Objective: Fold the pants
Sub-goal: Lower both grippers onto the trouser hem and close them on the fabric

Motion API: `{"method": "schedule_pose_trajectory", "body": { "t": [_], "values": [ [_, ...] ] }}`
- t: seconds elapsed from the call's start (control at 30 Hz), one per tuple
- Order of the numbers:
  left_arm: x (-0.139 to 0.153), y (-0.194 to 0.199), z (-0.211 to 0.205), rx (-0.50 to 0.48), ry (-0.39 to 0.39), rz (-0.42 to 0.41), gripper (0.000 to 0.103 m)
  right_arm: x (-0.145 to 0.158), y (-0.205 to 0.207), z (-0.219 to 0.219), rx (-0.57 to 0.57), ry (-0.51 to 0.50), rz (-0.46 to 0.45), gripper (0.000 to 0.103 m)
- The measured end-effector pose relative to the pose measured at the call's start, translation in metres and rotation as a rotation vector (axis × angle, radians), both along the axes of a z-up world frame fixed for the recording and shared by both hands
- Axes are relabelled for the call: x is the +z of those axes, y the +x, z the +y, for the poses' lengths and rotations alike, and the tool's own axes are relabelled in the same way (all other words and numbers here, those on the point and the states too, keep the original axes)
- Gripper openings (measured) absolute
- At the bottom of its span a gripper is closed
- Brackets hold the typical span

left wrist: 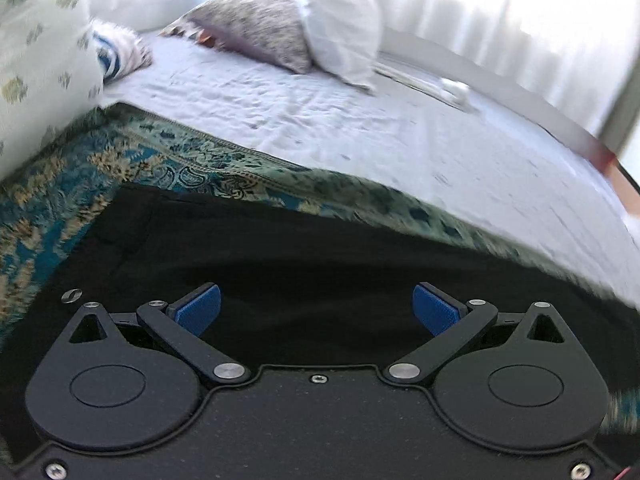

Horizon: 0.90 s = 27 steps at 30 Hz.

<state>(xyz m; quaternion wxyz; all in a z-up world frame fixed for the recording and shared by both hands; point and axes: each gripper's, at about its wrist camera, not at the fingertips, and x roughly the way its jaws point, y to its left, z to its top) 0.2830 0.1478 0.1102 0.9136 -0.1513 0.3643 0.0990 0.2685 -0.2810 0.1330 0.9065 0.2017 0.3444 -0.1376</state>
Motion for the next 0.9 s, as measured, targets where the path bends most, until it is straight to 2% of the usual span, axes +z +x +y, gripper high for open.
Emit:
{"method": "schedule_pose_trajectory", "body": {
  "t": [0.27, 0.4, 0.47, 0.53, 0.63, 0.7, 0.8, 0.9],
  "values": [
    [-0.053, 0.088, 0.015, 0.197, -0.089, 0.075, 0.103, -0.055, 0.100, -0.028, -0.171, 0.055, 0.032, 0.088],
    [-0.077, 0.124, 0.014, 0.279, -0.024, 0.136, 0.103, -0.079, 0.145, -0.030, -0.237, 0.000, 0.067, 0.089],
    [-0.086, 0.135, 0.012, 0.305, -0.009, 0.155, 0.103, -0.088, 0.164, -0.030, -0.267, -0.051, 0.085, 0.093],
    [-0.095, 0.144, 0.009, 0.349, 0.012, 0.158, 0.103, -0.097, 0.180, -0.029, -0.291, -0.086, 0.101, 0.100],
    [-0.100, 0.154, 0.002, 0.397, 0.076, 0.148, 0.103, -0.110, 0.197, -0.031, -0.318, -0.107, 0.121, 0.103],
    [-0.103, 0.161, 0.002, 0.431, 0.087, 0.144, 0.103, -0.120, 0.207, -0.033, -0.331, -0.120, 0.147, 0.103],
    [-0.104, 0.168, 0.005, 0.494, 0.079, 0.139, 0.103, -0.126, 0.218, -0.029, -0.335, -0.192, 0.163, 0.103],
    [-0.106, 0.178, 0.006, 0.536, 0.103, 0.164, 0.103, -0.133, 0.229, -0.029, -0.337, -0.227, 0.191, 0.103]
  ]
}}
